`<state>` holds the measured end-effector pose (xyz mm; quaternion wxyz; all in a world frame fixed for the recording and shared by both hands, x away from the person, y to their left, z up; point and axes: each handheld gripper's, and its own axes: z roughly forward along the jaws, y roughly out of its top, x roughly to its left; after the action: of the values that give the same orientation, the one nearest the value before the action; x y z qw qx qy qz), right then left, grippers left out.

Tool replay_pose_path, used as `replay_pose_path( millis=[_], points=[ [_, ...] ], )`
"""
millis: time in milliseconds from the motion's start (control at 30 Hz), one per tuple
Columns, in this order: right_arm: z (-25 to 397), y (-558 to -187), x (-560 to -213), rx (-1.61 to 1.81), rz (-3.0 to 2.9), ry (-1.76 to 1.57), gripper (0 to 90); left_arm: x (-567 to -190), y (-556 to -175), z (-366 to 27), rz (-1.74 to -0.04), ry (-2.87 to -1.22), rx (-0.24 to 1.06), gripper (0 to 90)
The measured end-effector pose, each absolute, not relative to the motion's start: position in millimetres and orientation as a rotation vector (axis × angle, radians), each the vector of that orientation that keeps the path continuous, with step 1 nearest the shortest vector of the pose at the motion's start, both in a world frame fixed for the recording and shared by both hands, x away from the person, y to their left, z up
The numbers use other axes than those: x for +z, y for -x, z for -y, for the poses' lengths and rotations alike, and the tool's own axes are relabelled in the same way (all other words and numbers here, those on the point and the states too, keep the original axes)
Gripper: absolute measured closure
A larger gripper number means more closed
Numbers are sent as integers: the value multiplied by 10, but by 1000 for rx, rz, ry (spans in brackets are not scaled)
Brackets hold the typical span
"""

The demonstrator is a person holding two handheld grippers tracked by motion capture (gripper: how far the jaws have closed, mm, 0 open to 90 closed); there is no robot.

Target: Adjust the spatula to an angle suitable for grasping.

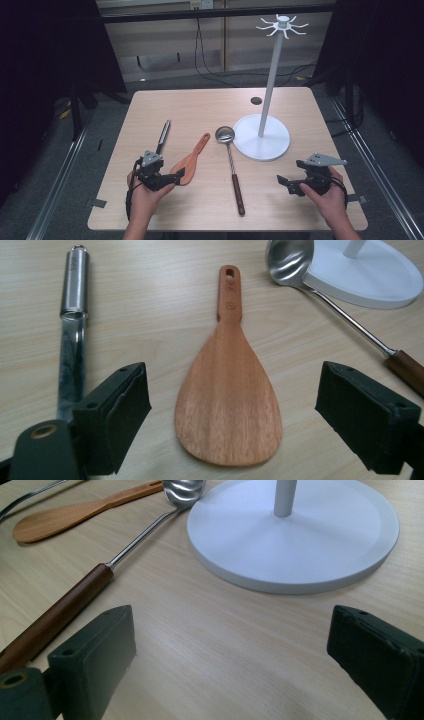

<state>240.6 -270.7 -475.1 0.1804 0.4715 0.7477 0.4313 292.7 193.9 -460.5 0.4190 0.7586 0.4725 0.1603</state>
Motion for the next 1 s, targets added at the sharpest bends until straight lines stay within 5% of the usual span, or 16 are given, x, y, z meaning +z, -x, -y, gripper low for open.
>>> replay_pose_path(
  millis=[300, 433, 733, 1000],
  points=[
    [2674, -2440, -4758, 1203, -2130, -1309, 53, -4498, -3050, -2111, -1202, -1899, 472, 160],
    [2672, -2440, -4750, 1214, -2121, -1310, 54, -4472, -3121, -2205, -1245, -1880, 479, 236],
    [2681, -2410, -4745, 1205, -2134, -1314, 57, -4531, -3264, -2458, -1421, -1923, 549, 821],
    [2686, -2343, -4731, 1209, -2122, -1313, 57, -4677, -3536, -2512, -1482, -2009, 503, 900]
  ],
)
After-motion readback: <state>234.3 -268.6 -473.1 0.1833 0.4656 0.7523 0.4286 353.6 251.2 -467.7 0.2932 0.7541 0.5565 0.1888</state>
